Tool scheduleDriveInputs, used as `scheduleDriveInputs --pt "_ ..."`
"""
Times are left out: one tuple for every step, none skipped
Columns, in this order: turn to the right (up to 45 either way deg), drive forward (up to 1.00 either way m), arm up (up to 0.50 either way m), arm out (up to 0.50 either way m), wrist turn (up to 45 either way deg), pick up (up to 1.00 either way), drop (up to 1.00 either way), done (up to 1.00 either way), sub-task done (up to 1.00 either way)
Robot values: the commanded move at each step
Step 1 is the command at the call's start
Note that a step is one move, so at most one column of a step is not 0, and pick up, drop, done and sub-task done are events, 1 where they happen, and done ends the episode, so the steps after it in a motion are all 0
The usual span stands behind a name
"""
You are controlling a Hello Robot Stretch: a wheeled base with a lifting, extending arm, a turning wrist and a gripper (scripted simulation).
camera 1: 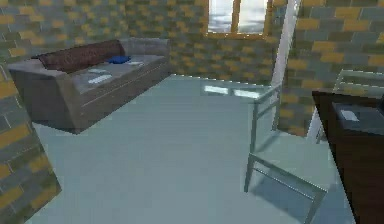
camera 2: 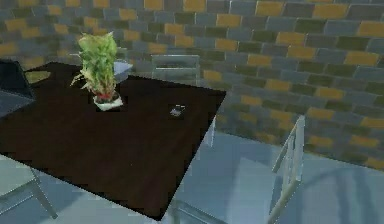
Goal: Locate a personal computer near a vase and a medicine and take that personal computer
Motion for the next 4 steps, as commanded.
scheduleDriveInputs --pt "0.0 1.00 0.00 0.00 0.0 0.00 0.00 0.00 0.00" --pt "6.0 0.00 0.00 0.00 0.0 0.00 0.00 0.00 0.00" --pt "0.0 0.20 0.00 0.00 0.0 0.00 0.00 0.00 0.00" --pt "-45.0 0.00 0.00 0.00 0.0 0.00 0.00 0.00 0.00"
